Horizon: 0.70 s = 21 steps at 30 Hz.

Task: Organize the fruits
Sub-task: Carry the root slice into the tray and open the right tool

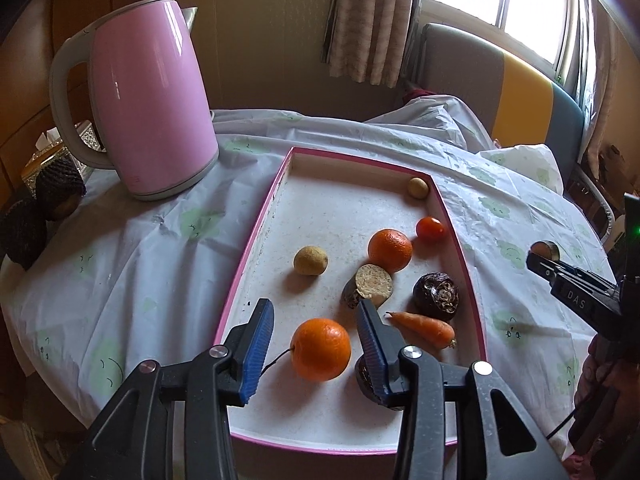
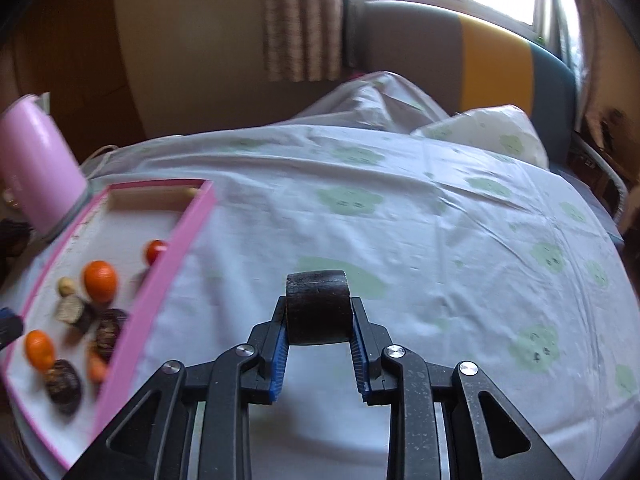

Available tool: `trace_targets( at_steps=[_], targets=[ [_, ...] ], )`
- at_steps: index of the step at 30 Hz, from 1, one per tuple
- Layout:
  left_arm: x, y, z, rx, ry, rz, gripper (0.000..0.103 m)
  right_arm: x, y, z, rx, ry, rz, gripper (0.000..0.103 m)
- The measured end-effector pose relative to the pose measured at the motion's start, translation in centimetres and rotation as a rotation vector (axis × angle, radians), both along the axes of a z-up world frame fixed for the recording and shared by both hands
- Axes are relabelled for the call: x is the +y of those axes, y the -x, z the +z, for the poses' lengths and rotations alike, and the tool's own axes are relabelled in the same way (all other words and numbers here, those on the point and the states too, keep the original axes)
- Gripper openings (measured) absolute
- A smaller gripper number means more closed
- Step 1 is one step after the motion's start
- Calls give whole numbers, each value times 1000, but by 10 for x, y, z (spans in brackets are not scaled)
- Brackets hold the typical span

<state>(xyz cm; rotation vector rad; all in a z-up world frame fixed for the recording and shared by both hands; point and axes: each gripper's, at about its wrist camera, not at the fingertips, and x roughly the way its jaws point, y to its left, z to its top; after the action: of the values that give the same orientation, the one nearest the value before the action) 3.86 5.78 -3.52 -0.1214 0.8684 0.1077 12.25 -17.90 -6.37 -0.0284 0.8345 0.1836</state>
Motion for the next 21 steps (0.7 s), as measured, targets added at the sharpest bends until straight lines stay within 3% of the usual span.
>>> trace_targets(
  at_steps=[4, 12, 21],
  targets=[
    [4, 3, 2, -7, 5, 13, 44, 38, 10, 11, -9, -44, 122, 28],
    [15, 9, 7, -23, 5, 42, 44, 109, 22, 15, 1, -31, 327, 28],
    [24, 12, 9, -32, 0, 76, 44, 146, 19, -4, 41, 24, 402, 32]
  ],
)
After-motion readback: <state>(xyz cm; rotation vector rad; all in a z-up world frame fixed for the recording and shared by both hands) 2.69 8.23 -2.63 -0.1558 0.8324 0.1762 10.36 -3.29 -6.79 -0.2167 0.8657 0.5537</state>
